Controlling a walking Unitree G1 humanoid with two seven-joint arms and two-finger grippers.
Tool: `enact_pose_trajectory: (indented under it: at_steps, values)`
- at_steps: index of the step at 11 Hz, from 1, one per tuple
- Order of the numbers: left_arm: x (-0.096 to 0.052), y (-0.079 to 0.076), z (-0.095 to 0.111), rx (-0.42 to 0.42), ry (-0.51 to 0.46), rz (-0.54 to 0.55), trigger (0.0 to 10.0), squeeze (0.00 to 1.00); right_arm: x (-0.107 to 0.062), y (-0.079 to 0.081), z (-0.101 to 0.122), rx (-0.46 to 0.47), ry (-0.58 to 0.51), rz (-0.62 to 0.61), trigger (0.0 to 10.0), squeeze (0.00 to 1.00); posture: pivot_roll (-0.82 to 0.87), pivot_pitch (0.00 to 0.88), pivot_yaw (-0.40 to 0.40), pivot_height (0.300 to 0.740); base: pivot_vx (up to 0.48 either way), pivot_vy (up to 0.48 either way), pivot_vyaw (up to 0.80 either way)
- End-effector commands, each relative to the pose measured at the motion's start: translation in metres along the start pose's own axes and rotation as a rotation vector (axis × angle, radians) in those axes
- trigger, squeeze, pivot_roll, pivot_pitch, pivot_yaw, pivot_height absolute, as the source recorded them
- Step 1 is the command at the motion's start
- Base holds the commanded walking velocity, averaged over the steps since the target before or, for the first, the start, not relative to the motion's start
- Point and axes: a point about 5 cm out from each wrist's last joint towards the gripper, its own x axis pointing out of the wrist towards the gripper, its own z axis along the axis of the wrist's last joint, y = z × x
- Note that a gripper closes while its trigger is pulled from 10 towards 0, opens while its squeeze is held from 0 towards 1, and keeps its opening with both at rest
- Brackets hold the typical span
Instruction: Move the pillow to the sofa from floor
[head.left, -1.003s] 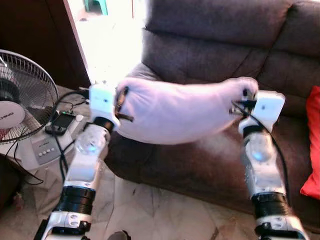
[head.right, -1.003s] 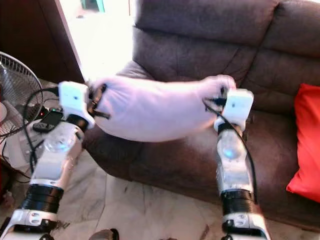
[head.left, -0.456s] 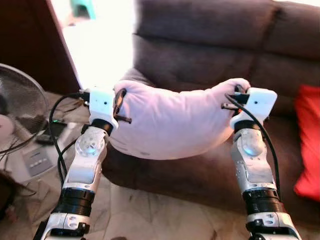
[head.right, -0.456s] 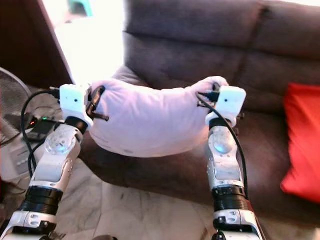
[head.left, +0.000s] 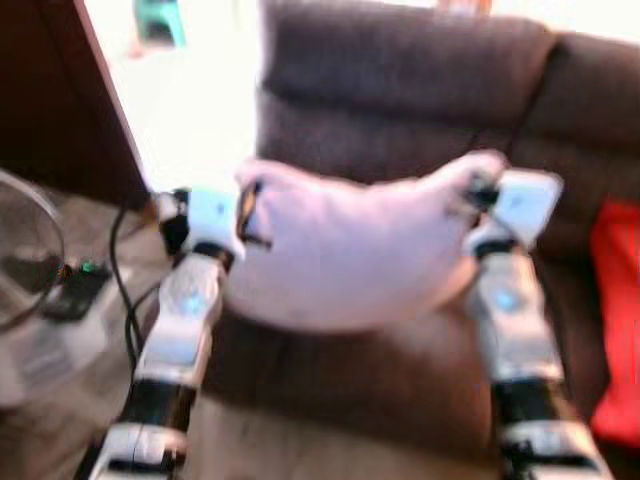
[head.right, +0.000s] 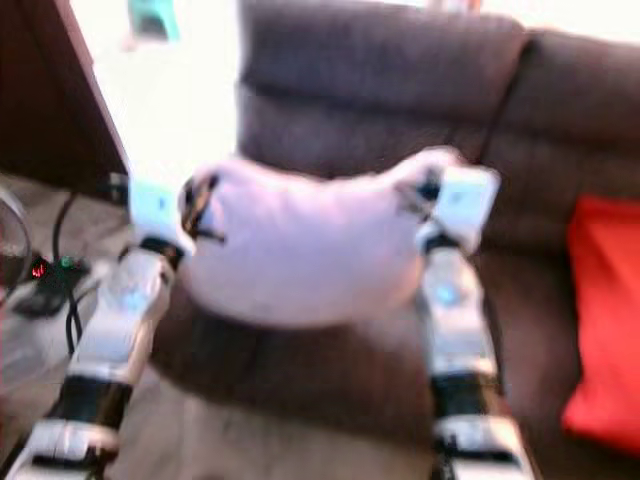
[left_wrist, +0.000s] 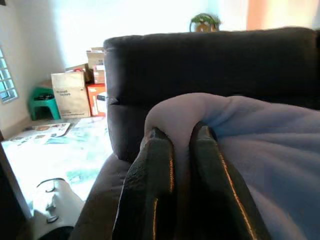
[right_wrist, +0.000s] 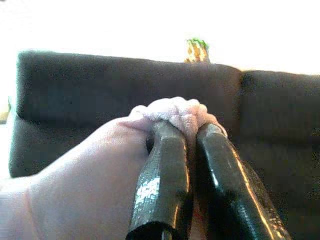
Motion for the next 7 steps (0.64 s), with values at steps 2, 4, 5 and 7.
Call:
enact_pose_trajectory:
  at_steps: [2, 4, 5, 7]
  values:
    - [0.0031, 0.0079, 0.0155, 0.031, -0.075, 0.024, 10.0, 0.0, 0.0008, 0.0185, 0.0135, 0.018, -0.059, 0.065, 10.0, 0.0, 0.08, 0.043, -0.066, 0.74, 0.334, 0.0, 0.0]
    - [0.0028, 0.0076, 0.0172, 0.031, -0.079, 0.025, 10.0, 0.0, 0.0003, 0.0178, 0.0115, 0.016, -0.047, 0.068, 10.0, 0.0, 0.09, 0.051, -0.066, 0.74, 0.334, 0.0, 0.0]
    - [0.0032, 0.0079, 0.0174, 0.031, -0.079, 0.025, 10.0, 0.0, 0.0009, 0.0184, 0.0119, 0.021, -0.046, 0.071, 10.0, 0.0, 0.09, 0.057, -0.067, 0.74, 0.334, 0.0, 0.0]
    - [0.0036, 0.0089, 0.0177, 0.032, -0.079, 0.031, 10.0, 0.0, 0.001, 0.0204, 0.0111, 0.023, -0.039, 0.083, 10.0, 0.0, 0.09, 0.066, -0.07, 0.74, 0.334, 0.0, 0.0]
